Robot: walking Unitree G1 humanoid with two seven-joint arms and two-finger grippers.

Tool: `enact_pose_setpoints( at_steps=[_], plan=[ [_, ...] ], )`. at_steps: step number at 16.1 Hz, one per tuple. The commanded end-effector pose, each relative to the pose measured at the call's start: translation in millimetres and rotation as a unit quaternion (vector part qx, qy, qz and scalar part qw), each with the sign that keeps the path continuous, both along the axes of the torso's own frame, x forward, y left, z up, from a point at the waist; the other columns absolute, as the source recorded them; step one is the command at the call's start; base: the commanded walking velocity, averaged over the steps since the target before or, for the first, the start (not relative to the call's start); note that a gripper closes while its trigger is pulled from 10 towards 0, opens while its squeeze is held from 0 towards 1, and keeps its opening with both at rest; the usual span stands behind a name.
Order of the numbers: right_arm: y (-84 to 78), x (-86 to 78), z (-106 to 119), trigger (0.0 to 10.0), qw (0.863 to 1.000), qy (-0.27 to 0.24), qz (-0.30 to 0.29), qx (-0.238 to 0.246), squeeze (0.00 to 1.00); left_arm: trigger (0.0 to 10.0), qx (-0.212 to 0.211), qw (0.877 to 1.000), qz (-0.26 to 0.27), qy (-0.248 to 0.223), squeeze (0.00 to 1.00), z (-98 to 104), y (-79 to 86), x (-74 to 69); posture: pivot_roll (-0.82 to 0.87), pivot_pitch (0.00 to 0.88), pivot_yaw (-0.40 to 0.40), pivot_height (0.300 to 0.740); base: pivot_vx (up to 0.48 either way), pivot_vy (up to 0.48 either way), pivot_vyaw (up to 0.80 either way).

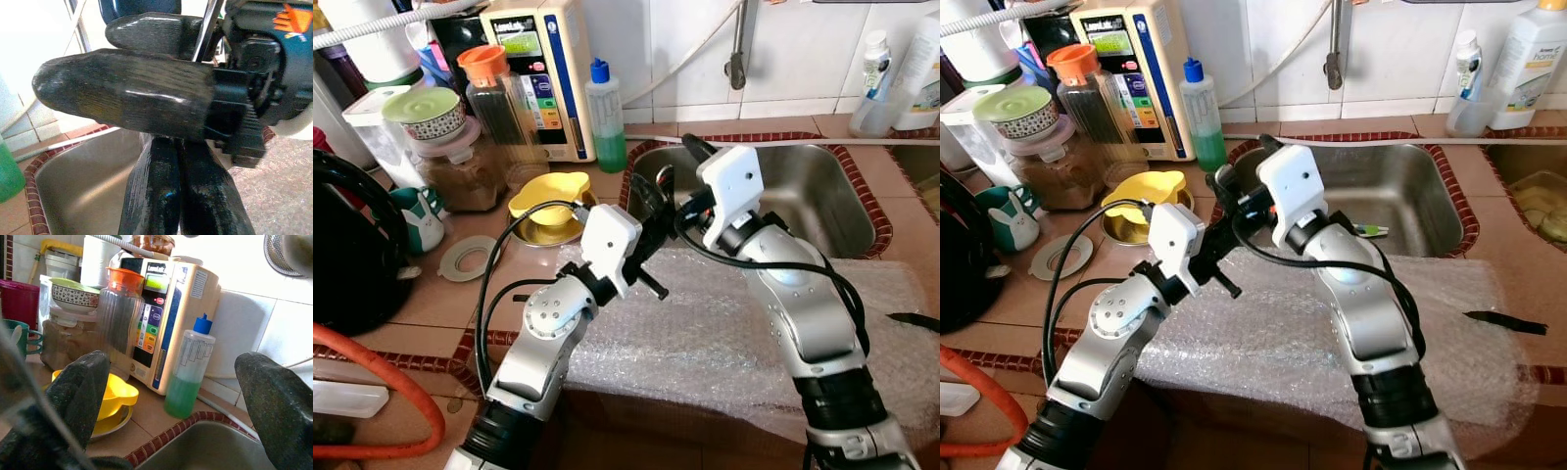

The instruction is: Kitchen organization

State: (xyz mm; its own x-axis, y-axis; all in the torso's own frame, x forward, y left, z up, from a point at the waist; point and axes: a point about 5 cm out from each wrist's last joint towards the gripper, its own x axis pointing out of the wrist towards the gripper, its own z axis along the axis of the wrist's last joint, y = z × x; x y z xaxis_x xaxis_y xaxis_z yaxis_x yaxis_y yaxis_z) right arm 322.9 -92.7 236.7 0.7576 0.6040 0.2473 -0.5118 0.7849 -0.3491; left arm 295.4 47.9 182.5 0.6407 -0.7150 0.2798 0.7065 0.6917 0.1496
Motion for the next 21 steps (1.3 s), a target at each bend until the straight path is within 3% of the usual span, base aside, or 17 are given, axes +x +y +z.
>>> enact_pose_setpoints(
  at_steps=[1, 2, 3, 4, 6, 7, 8, 9, 10, 16, 21],
  plan=[
    [4.8, 0.5, 3, 10.0, 1.000, -0.007, 0.007, 0.000, 0.00, 0.0, -0.001, 1.000, -0.007, -0.018, 0.00, 6, 0.0, -3.7, -0.30, 0.087, 0.171, 0.740, 0.000, 0.000, 0.00],
    [3.8, 0.9, 3, 10.0, 1.000, -0.007, 0.005, 0.002, 0.00, 0.0, -0.002, 1.000, -0.007, -0.019, 0.00, 7, 0.1, -3.6, -0.30, 0.088, 0.171, 0.740, 0.000, 0.000, 0.00],
    [2.5, 1.4, 1, 2.6, 1.000, -0.006, 0.003, 0.002, 0.00, 0.0, -0.003, 1.000, -0.006, -0.019, 0.00, 7, 0.5, -3.3, -0.30, 0.089, 0.172, 0.740, 0.000, 0.000, 0.00],
    [1.5, 2.0, 0, 0.0, 1.000, -0.006, 0.001, 0.002, 0.00, 0.0, -0.004, 1.000, -0.004, -0.017, 0.00, 6, 1.0, -2.9, -0.30, 0.088, 0.172, 0.740, 0.000, 0.000, 0.00],
    [-1.8, 3.8, 0, 0.0, 1.000, -0.008, -0.005, 0.004, 0.00, 0.0, -0.002, 1.000, -0.003, -0.017, 0.00, 6, 1.5, -2.7, -0.30, 0.086, 0.172, 0.740, 0.000, 0.000, 0.00],
    [-3.4, 4.3, 0, 10.0, 1.000, -0.007, -0.010, 0.003, 0.00, 0.0, -0.002, 1.000, 0.001, -0.015, 0.00, 5, 2.3, -1.5, -0.30, 0.086, 0.173, 0.740, 0.000, 0.000, 0.00],
    [-5.9, 3.6, -1, 10.0, 1.000, -0.006, -0.013, 0.005, 0.00, 0.0, -0.003, 1.000, 0.006, -0.013, 0.00, 6, 3.1, 0.3, -0.30, 0.086, 0.172, 0.740, 0.000, 0.000, 0.00],
    [-6.5, 2.6, -1, 7.6, 1.000, -0.005, -0.013, 0.006, 0.00, 0.0, -0.005, 1.000, 0.008, -0.014, 0.00, 7, 3.8, 1.3, -0.30, 0.087, 0.172, 0.740, 0.000, 0.000, 0.00],
    [-6.9, 1.1, -3, 0.0, 1.000, -0.004, -0.013, 0.006, 0.00, 0.0, -0.008, 1.000, 0.011, -0.015, 0.00, 8, 4.4, 2.4, -0.30, 0.086, 0.173, 0.740, 0.000, 0.000, 0.00],
    [-26.1, 7.7, -6, 0.0, 0.996, -0.009, -0.084, 0.005, 0.00, 0.0, -0.009, 1.000, 0.016, -0.014, 0.00, 8, 6.3, 2.8, -0.30, 0.083, 0.175, 0.740, 0.000, 0.000, 0.00],
    [-26.8, 8.1, -5, 0.0, 0.996, -0.015, -0.089, 0.013, 0.00, 0.0, -0.010, 1.000, 0.020, -0.015, 0.00, 8, 7.5, 3.7, -0.29, 0.078, 0.175, 0.740, 0.000, 0.000, 0.00]
  ],
)
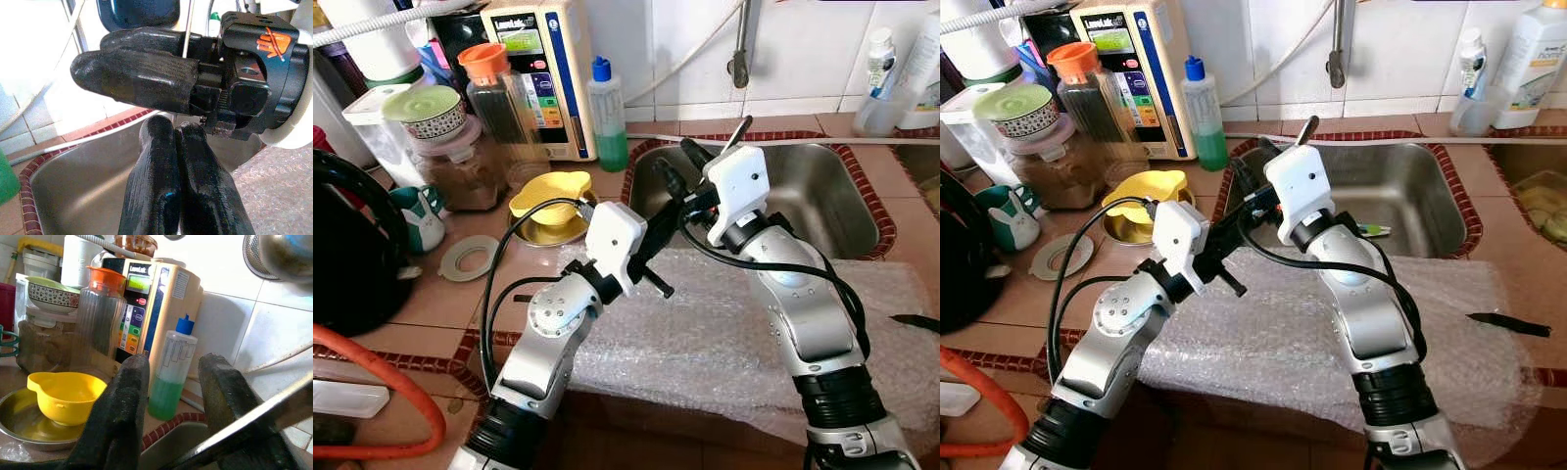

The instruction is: Kitchen organization

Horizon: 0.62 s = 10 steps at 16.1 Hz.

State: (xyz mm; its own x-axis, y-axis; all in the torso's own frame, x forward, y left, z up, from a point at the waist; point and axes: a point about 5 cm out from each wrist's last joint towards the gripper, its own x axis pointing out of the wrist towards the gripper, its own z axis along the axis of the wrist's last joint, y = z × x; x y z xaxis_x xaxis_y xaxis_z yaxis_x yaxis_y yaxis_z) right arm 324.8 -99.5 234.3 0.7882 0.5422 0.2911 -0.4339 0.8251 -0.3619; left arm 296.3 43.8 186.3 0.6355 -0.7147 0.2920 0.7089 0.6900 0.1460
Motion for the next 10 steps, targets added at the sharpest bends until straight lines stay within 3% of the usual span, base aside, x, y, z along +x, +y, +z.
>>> enact_pose_setpoints(
  at_steps=[1, 6, 7, 8, 9, 10],
  plan=[
    [-19.3, 6.2, -1.8, 0.0, 0.999, 0.008, -0.050, 0.009, 0.00, 0.0, -0.005, 1.000, 0.023, -0.011, 0.00, 4.2, 12.0, 3.0, -0.29, 0.077, 0.174, 0.740, 0.000, 0.000, 0.00],
    [-19.6, 8.0, 0.6, 0.0, 0.999, 0.002, -0.052, 0.013, 0.00, 0.4, -0.003, 1.000, 0.029, -0.010, 0.00, 3.1, 12.5, 3.4, -0.29, 0.073, 0.172, 0.740, 0.000, 0.000, 0.00],
    [-19.4, 8.1, 0.7, 0.0, 0.999, 0.001, -0.052, 0.015, 0.00, 2.8, -0.001, 0.999, 0.031, -0.011, 0.00, 3.0, 12.4, 3.7, -0.29, 0.071, 0.173, 0.740, 0.000, 0.000, 0.00],
    [-19.1, 8.0, 0.9, 0.0, 0.998, 0.001, -0.053, 0.019, 0.00, 4.0, -0.001, 0.999, 0.033, -0.012, 0.00, 3.5, 12.3, 4.2, -0.29, 0.071, 0.173, 0.740, 0.000, 0.000, 0.00],
    [-18.7, 7.9, 1.7, 0.0, 0.998, 0.000, -0.054, 0.024, 0.00, 6.0, -0.001, 0.999, 0.034, -0.013, 0.00, 3.5, 12.5, 4.3, -0.29, 0.070, 0.172, 0.740, 0.000, 0.000, 0.00],
    [-18.4, 7.8, 2.1, 0.0, 0.998, -0.001, -0.054, 0.026, 0.00, 10.0, -0.003, 0.999, 0.034, -0.011, 0.23, 3.6, 12.5, 4.4, -0.29, 0.070, 0.172, 0.740, 0.000, 0.000, 0.00]
  ],
)
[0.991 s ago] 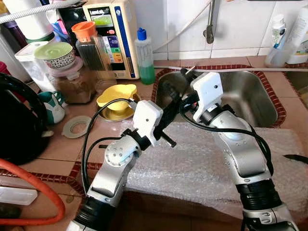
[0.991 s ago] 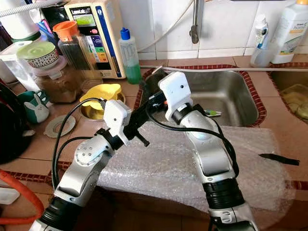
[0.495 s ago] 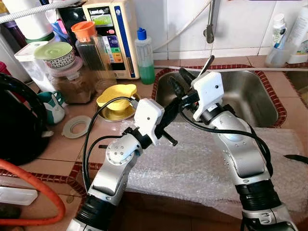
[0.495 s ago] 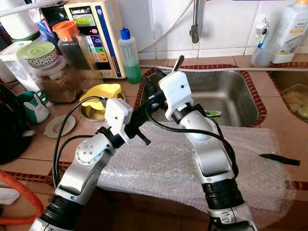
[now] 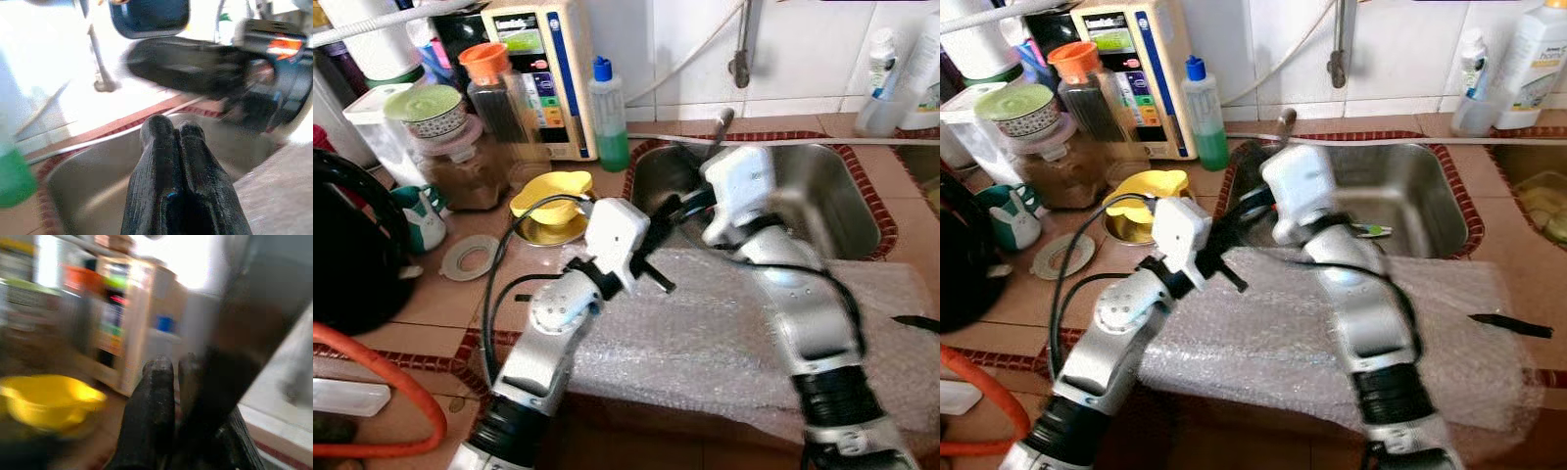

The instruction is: Kitchen organization

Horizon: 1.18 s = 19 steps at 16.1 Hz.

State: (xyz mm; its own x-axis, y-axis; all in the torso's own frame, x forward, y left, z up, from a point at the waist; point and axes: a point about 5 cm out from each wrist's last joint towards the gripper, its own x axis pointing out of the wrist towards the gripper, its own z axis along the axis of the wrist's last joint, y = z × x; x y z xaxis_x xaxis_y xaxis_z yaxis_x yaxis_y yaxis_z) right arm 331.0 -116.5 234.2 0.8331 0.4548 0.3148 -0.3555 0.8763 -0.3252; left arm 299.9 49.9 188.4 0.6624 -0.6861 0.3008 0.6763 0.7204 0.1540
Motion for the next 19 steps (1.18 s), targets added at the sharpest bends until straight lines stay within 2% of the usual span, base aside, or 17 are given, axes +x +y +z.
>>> enact_pose_setpoints(
  at_steps=[1, 9, 12, 13, 15, 18, 19],
  plan=[
    [-1.4, 1.7, 2, 0.0, 1.000, -0.001, -0.009, 0.005, 0.00, 10.0, -0.006, 1.000, 0.013, -0.004, 1.00, 2, 6.5, 0.8, -0.29, 0.071, 0.171, 0.740, 0.000, 0.000, 0.00],
    [-7.6, 3.7, 3, 0.0, 1.000, -0.008, -0.019, -0.001, 0.00, 10.0, -0.005, 1.000, 0.030, -0.004, 1.00, 0, 9.7, 2.7, -0.29, 0.073, 0.167, 0.740, 0.000, 0.000, 0.00],
    [-32.3, 8.8, -14, 0.0, 0.998, 0.002, -0.050, -0.046, 0.00, 10.0, -0.005, 0.999, 0.037, 0.017, 1.00, -8, 16.7, 1.7, -0.29, 0.074, 0.171, 0.740, 0.000, 0.000, 0.00],
    [-35.0, 9.3, -17, 0.0, 0.997, 0.003, -0.055, -0.055, 0.00, 10.0, -0.007, 0.999, 0.037, 0.020, 1.00, -8, 17.1, 1.2, -0.29, 0.074, 0.171, 0.740, 0.000, 0.000, 0.00],
    [-52.7, 14.4, -30, 0.0, 0.989, 0.006, -0.087, -0.118, 0.00, 10.0, -0.011, 0.999, 0.033, 0.032, 1.00, -11, 20.4, -4.0, -0.28, 0.077, 0.173, 0.740, 0.000, 0.000, 0.00],
    [-70.3, 19.6, -42, 0.0, 0.980, 0.021, -0.111, -0.162, 0.00, 10.0, -0.030, 0.998, 0.016, 0.058, 1.00, -10, 23.3, -10.9, -0.27, 0.085, 0.176, 0.740, 0.000, 0.000, 0.00],
    [-81.8, 21.3, -48, 0.0, 0.974, 0.021, -0.123, -0.188, 0.00, 10.0, -0.019, 0.998, -0.002, 0.062, 1.00, -11, 23.1, -14.8, -0.26, 0.088, 0.175, 0.740, 0.000, 0.000, 0.00]
  ],
)
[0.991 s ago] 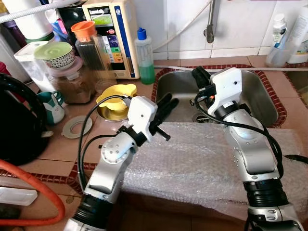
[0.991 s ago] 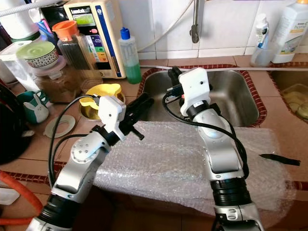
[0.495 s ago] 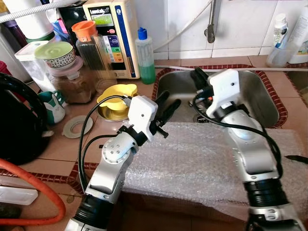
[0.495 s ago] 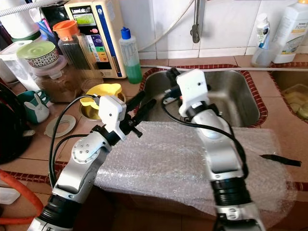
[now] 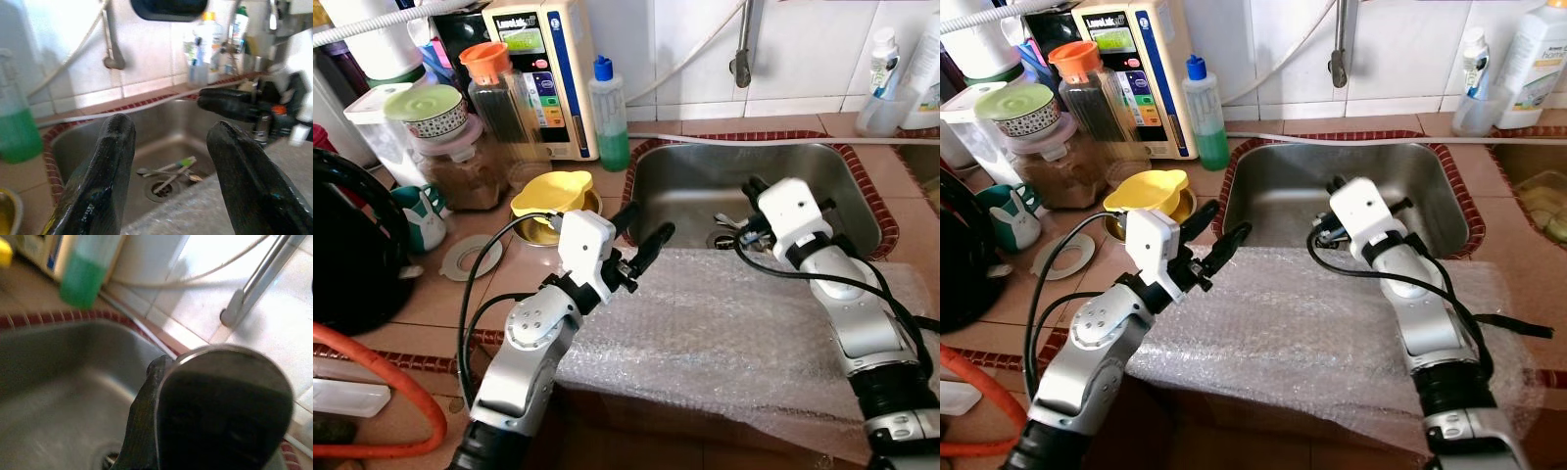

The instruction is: Kitchen organization

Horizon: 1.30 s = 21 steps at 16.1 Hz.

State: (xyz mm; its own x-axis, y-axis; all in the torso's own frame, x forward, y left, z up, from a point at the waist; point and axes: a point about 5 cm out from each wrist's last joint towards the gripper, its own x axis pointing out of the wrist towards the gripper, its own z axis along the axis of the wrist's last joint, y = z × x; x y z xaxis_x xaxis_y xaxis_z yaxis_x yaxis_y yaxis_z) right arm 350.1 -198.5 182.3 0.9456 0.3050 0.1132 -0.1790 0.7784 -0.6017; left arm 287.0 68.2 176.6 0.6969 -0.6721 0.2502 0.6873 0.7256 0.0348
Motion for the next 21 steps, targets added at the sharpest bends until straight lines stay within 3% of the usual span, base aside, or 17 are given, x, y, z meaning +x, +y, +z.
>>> enact_pose_setpoints(
  at_steps=[1, 3, 4, 5, 6, 9, 14, 18, 21],
  plan=[
    [-5.5, 3.3, 3, 2.0, 1.000, -0.009, -0.006, -0.008, 0.00, 10.0, 0.008, 1.000, -0.010, 0.004, 1.00, 1, 3.6, -3.5, -0.26, 0.089, 0.176, 0.740, 0.000, 0.000, 0.00],
    [-12.2, 5.0, -3, 10.0, 1.000, 0.009, -0.017, 0.005, 0.00, 10.0, 0.019, 0.999, -0.037, 0.016, 1.00, -3, -1.0, -8.5, -0.25, 0.090, 0.177, 0.740, 0.000, 0.000, 0.00],
    [-16.6, 6.4, -11, 10.0, 0.999, 0.027, -0.028, 0.012, 0.00, 10.0, 0.029, 0.997, -0.065, 0.033, 0.40, -8, -5.8, -14.5, -0.25, 0.090, 0.178, 0.740, 0.000, 0.000, 0.00],
    [-19.5, 7.3, -17, 10.0, 0.998, 0.045, -0.036, 0.024, 0.00, 10.0, 0.037, 0.995, -0.080, 0.039, 0.19, -10, -8.6, -18.4, -0.25, 0.090, 0.178, 0.740, 0.000, 0.000, 0.00],
    [-21.0, 7.2, -22, 10.0, 0.996, 0.064, -0.041, 0.038, 1.00, 10.0, 0.043, 0.994, -0.094, 0.045, 0.00, -12, -11.5, -21.5, -0.25, 0.090, 0.178, 0.740, 0.000, 0.000, 0.00],
    [-27.6, 7.8, -42, 10.0, 0.988, 0.124, -0.067, 0.060, 1.00, 10.0, 0.052, 0.993, -0.097, 0.052, 0.00, -12, -10.9, -20.4, -0.25, 0.088, 0.181, 0.740, 0.000, 0.000, 0.00],
    [-31.1, 9.4, -41, 10.0, 0.987, 0.124, -0.076, 0.066, 1.00, 10.0, 0.056, 0.993, -0.090, 0.051, 0.00, -11, -9.5, -17.9, -0.26, 0.079, 0.181, 0.740, 0.000, 0.000, 0.00],
    [-31.6, 13.6, -30, 10.0, 0.985, 0.100, -0.092, 0.103, 1.00, 10.0, 0.053, 0.996, -0.050, 0.041, 0.00, -8, -4.1, -10.5, -0.26, 0.074, 0.175, 0.740, 0.000, 0.000, 0.00],
    [-18.1, 15.6, 4, 10.0, 0.981, 0.025, -0.046, 0.188, 1.00, 10.0, 0.033, 0.999, 0.031, 0.025, 0.00, 1, 8.1, 6.9, -0.26, 0.069, 0.171, 0.740, 0.000, 0.000, 0.00]
  ],
)
